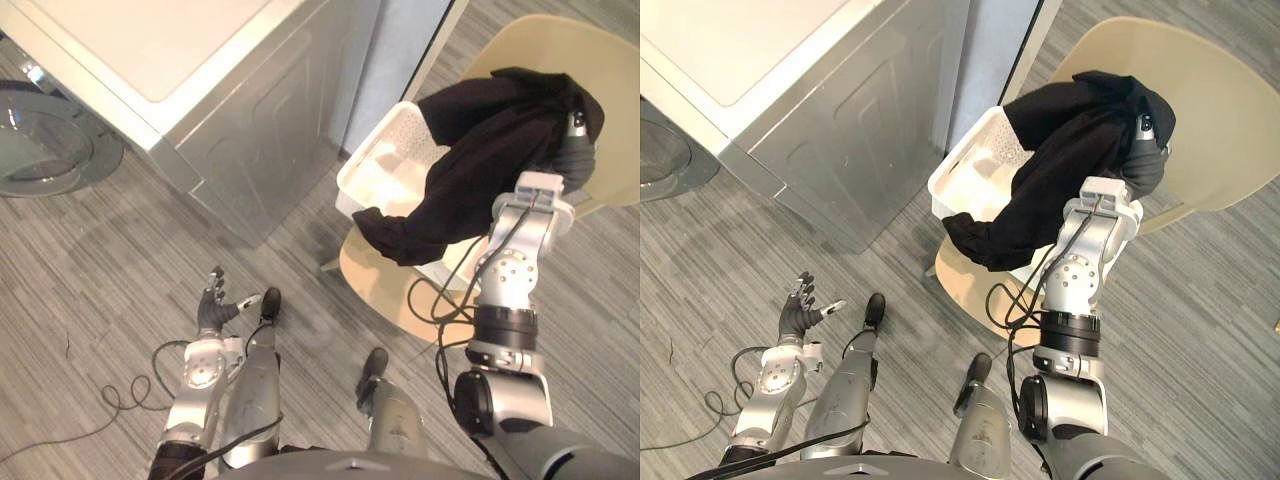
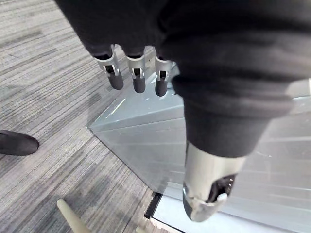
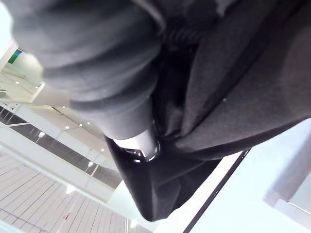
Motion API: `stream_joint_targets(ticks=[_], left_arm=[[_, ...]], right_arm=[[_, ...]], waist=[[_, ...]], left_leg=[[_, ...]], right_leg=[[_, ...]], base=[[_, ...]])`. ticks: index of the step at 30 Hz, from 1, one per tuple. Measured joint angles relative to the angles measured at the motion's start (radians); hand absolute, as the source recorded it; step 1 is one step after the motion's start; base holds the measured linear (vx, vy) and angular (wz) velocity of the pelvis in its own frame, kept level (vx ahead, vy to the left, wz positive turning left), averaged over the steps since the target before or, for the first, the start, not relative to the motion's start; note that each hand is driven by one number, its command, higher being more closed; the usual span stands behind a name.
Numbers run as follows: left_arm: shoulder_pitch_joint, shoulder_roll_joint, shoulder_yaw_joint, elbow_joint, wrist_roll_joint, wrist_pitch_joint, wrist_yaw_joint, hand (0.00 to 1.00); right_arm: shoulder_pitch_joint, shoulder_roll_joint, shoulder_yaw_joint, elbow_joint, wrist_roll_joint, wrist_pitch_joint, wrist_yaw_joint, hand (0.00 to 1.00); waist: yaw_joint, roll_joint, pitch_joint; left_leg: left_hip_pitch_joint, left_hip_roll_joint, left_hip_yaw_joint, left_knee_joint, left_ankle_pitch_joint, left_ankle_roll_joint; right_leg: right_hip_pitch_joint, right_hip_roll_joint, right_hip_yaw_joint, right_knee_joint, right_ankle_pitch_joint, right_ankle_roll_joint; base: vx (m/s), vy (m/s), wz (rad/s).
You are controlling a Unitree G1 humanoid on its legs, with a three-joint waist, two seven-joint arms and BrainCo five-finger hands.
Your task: Pick up the laundry basket with both hands and put the clothes into the washing machine.
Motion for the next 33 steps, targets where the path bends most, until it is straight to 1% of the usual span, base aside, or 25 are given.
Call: stream_joint_targets(ticks=[1, 3, 4, 6, 8, 10, 11, 12, 15, 18, 19, 20, 21, 22, 23, 24, 27, 28, 29, 31, 32, 33], left_arm=[[0.032, -0.001, 0.012, -0.037, 0.001, 0.000, -0.003, 0.00], [0.058, 0.000, 0.039, -0.112, 0.002, 0.000, -0.002, 0.00], [0.061, 0.000, 0.051, -0.128, 0.003, 0.000, -0.003, 0.00], [0.061, 0.001, 0.093, -0.175, 0.020, 0.000, 0.002, 0.00], [0.064, 0.000, 0.121, -0.235, 0.036, 0.000, 0.022, 0.00], [0.068, 0.000, 0.153, -0.330, 0.041, -0.001, 0.044, 0.00], [0.068, 0.000, 0.159, -0.357, 0.044, -0.001, 0.047, 0.00], [0.073, -0.001, 0.170, -0.411, 0.074, -0.003, 0.068, 0.00], [0.075, -0.001, 0.204, -0.547, 0.162, -0.009, 0.122, 0.00], [0.072, -0.001, 0.217, -0.636, 0.248, -0.021, 0.174, 0.00], [0.072, 0.000, 0.211, -0.673, 0.302, -0.024, 0.198, 0.00], [0.072, 0.001, 0.193, -0.707, 0.348, -0.029, 0.214, 0.00], [0.072, 0.002, 0.181, -0.723, 0.361, -0.032, 0.219, 0.00], [0.071, 0.005, 0.155, -0.746, 0.366, -0.049, 0.218, 0.00], [0.068, 0.017, 0.115, -0.758, 0.366, -0.068, 0.217, 0.00], [0.062, 0.025, 0.095, -0.758, 0.366, -0.077, 0.214, 0.00], [0.011, 0.057, -0.025, -0.749, 0.350, -0.099, 0.176, 0.00], [-0.022, 0.061, -0.077, -0.727, 0.340, -0.106, 0.155, 0.00], [-0.044, 0.063, -0.104, -0.705, 0.333, -0.109, 0.147, 0.00], [-0.127, 0.069, -0.200, -0.603, 0.289, -0.109, 0.108, 0.00], [-0.148, 0.071, -0.222, -0.574, 0.274, -0.108, 0.100, 0.00], [-0.193, 0.075, -0.266, -0.513, 0.263, -0.106, 0.087, 0.00]], right_arm=[[0.024, 0.000, -0.006, -0.003, 0.000, 0.000, 0.000, 1.00], [0.057, 0.000, -0.029, -0.030, 0.000, 0.002, 0.001, 1.00], [0.060, 0.000, -0.033, -0.033, 0.000, 0.002, 0.001, 1.00], [0.063, 0.000, -0.052, -0.040, 0.000, 0.002, 0.001, 1.00], [0.064, -0.001, -0.061, -0.062, 0.000, 0.001, 0.000, 1.00], [0.065, -0.004, -0.073, -0.071, 0.000, 0.000, -0.001, 1.00], [0.066, -0.005, -0.079, -0.071, -0.001, 0.000, -0.001, 1.00], [0.066, -0.008, -0.088, -0.071, -0.001, -0.001, -0.002, 1.00], [0.066, -0.034, -0.097, -0.070, -0.002, -0.002, -0.004, 1.00], [0.069, -0.035, -0.101, -0.065, -0.015, -0.002, -0.005, 1.00], [0.070, -0.035, -0.101, -0.064, -0.032, -0.002, -0.006, 1.00], [0.070, -0.035, -0.102, -0.064, -0.036, -0.002, -0.006, 1.00], [0.070, -0.035, -0.101, -0.064, -0.037, -0.002, -0.006, 1.00], [0.070, -0.036, -0.098, -0.063, -0.037, -0.002, -0.006, 1.00], [0.070, -0.037, -0.094, -0.060, -0.037, -0.001, -0.006, 1.00], [0.070, -0.039, -0.091, -0.058, -0.037, 0.000, -0.006, 1.00], [0.070, -0.069, -0.044, -0.042, -0.040, 0.013, -0.003, 1.00], [0.070, -0.074, -0.028, -0.042, -0.042, 0.023, -0.002, 1.00], [0.071, -0.074, -0.021, -0.042, -0.042, 0.027, -0.002, 1.00], [0.074, -0.074, 0.019, -0.042, -0.050, 0.038, 0.001, 1.00], [0.076, -0.074, 0.026, -0.043, -0.062, 0.043, 0.001, 1.00], [0.082, -0.073, 0.044, -0.045, -0.078, 0.052, 0.003, 1.00]], waist=[[-0.006, -0.003, -0.034], [-0.007, -0.006, -0.073], [-0.009, -0.006, -0.081], [-0.010, -0.010, -0.119], [-0.010, -0.011, -0.152], [-0.011, -0.012, -0.205], [-0.011, -0.013, -0.218], [-0.011, -0.015, -0.248], [-0.013, -0.017, -0.290], [-0.023, -0.017, -0.312], [-0.029, -0.017, -0.321], [-0.033, -0.016, -0.327], [-0.034, -0.016, -0.329], [-0.034, -0.016, -0.331], [-0.041, -0.015, -0.340], [-0.044, -0.014, -0.345], [-0.059, -0.014, -0.352], [-0.064, -0.014, -0.355], [-0.068, -0.014, -0.357], [-0.086, -0.014, -0.375], [-0.089, -0.014, -0.378], [-0.101, -0.014, -0.378]], left_leg=[[0.003, -0.006, -0.008, -0.011, 0.003, 0.002], [0.029, -0.012, -0.013, -0.026, 0.005, 0.002], [0.041, -0.013, -0.016, -0.031, 0.005, 0.002], [0.074, -0.017, -0.017, -0.041, 0.003, 0.001], [0.095, -0.017, -0.017, -0.042, -0.005, 0.000], [0.120, -0.017, -0.018, -0.042, -0.016, -0.001], [0.127, -0.017, -0.018, -0.042, -0.018, -0.001], [0.130, -0.017, -0.018, -0.042, -0.020, -0.001], [0.150, -0.017, -0.017, -0.043, -0.024, -0.001], [0.166, -0.017, -0.014, -0.044, -0.025, 0.000], [0.166, -0.015, -0.013, -0.044, -0.025, 0.000], [0.167, -0.013, -0.009, -0.048, -0.025, 0.000], [0.169, -0.012, -0.005, -0.050, -0.025, 0.000], [0.176, -0.011, 0.007, -0.050, -0.027, 0.001], [0.178, -0.011, 0.013, -0.050, -0.028, 0.001], [0.179, -0.011, 0.014, -0.050, -0.027, 0.001], [0.196, -0.008, 0.040, -0.051, -0.027, 0.002], [0.204, -0.007, 0.050, -0.051, -0.027, 0.002], [0.208, -0.006, 0.054, -0.051, -0.027, 0.002], [0.212, 0.000, 0.073, -0.051, -0.028, 0.002], [0.212, 0.001, 0.077, -0.051, -0.028, 0.002], [0.216, 0.004, 0.085, -0.051, -0.028, 0.002]], right_leg=[[0.009, -0.002, -0.010, -0.011, -0.001, 0.002], [0.044, -0.006, -0.022, -0.034, 0.000, 0.003], [0.059, -0.007, -0.027, -0.041, 0.000, 0.004], [0.101, -0.008, -0.033, -0.060, -0.002, 0.007], [0.130, -0.006, -0.040, -0.078, -0.002, 0.009], [0.164, -0.004, -0.052, -0.100, -0.001, 0.011], [0.173, -0.003, -0.053, -0.106, 0.000, 0.012], [0.179, -0.002, -0.054, -0.116, 0.000, 0.012], [0.210, 0.003, -0.055, -0.146, 0.011, 0.014], [0.237, 0.009, -0.053, -0.176, 0.023, 0.013], [0.239, 0.011, -0.050, -0.184, 0.027, 0.009], [0.239, 0.014, -0.044, -0.191, 0.030, 0.005], [0.239, 0.015, -0.037, -0.193, 0.032, 0.004], [0.240, 0.015, -0.025, -0.196, 0.035, 0.003], [0.239, 0.015, -0.017, -0.201, 0.040, 0.003], [0.239, 0.015, -0.012, -0.202, 0.041, 0.003], [0.238, 0.015, 0.018, -0.207, 0.053, 0.004], [0.238, 0.015, 0.030, -0.208, 0.056, 0.002], [0.238, 0.015, 0.035, -0.207, 0.056, 0.002], [0.224, 0.017, 0.058, -0.204, 0.060, -0.002], [0.223, 0.018, 0.061, -0.204, 0.061, -0.002], [0.221, 0.021, 0.073, -0.204, 0.064, -0.004]], base=[[0.11, -0.029, 0.18], [0.12, -0.029, 0.16], [0.10, -0.031, 0.13], [0.07, -0.033, 0.11], [0.03, -0.029, 0.06], [0.00, -0.024, 0.06], [0.00, -0.020, 0.05], [0.00, 0.000, 0.00], [0.00, 0.000, 0.00], [-0.01, -0.005, -0.03], [-0.04, 0.000, -0.07], [-0.05, 0.001, -0.10], [-0.05, 0.005, -0.19], [-0.05, 0.010, -0.21], [-0.04, 0.012, -0.20], [-0.03, 0.015, -0.17], [-0.03, 0.011, -0.24], [-0.05, 0.011, -0.30], [-0.04, 0.006, -0.26], [-0.04, 0.004, -0.25], [-0.03, -0.001, -0.23], [-0.03, -0.002, -0.23]])
